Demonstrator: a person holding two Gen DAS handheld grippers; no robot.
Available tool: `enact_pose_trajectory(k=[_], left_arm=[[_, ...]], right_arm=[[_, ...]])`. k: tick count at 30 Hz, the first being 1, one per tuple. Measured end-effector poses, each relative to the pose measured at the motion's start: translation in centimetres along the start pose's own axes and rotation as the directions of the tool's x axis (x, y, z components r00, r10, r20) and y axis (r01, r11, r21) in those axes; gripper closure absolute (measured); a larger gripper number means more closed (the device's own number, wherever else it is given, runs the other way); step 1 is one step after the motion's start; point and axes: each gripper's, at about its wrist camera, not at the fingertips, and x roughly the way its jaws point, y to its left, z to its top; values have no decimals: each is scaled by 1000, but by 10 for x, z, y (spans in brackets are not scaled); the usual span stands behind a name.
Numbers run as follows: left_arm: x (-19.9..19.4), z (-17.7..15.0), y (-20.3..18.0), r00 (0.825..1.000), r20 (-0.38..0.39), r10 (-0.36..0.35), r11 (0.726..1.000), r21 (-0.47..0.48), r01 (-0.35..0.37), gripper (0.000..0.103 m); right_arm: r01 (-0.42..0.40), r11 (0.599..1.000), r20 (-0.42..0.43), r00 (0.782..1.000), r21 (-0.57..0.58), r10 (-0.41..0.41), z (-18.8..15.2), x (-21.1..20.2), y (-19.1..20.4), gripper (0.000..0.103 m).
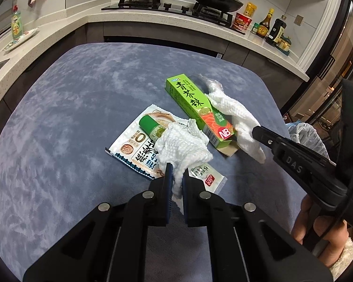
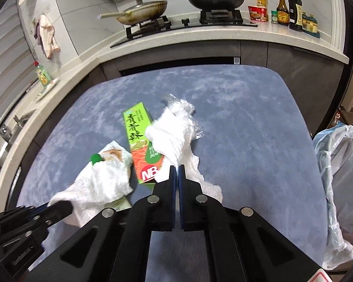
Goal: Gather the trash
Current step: 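Grasp a white tissue with the left tool while the right tool grasps another white tissue, then carry both tissues over the bin and open both tools to drop them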
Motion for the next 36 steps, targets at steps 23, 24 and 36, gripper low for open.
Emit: enact_pose_trajectory(k=[23, 24, 36], left_arm=[[-74, -6, -98, 984, 88, -155, 976, 165, 139, 96], [-74, -5, -106, 982, 86, -167, 972, 179, 149, 96], [-67, 6, -203, 955, 55, -292, 908, 331, 258, 96]], right_arm=[[17, 993, 209, 977, 114, -41, -38, -164, -64, 101], [26, 992, 218, 975, 125, -53, -39, -170, -71, 101], [99, 961, 282, 944, 257, -173, -47, -212, -144, 101]])
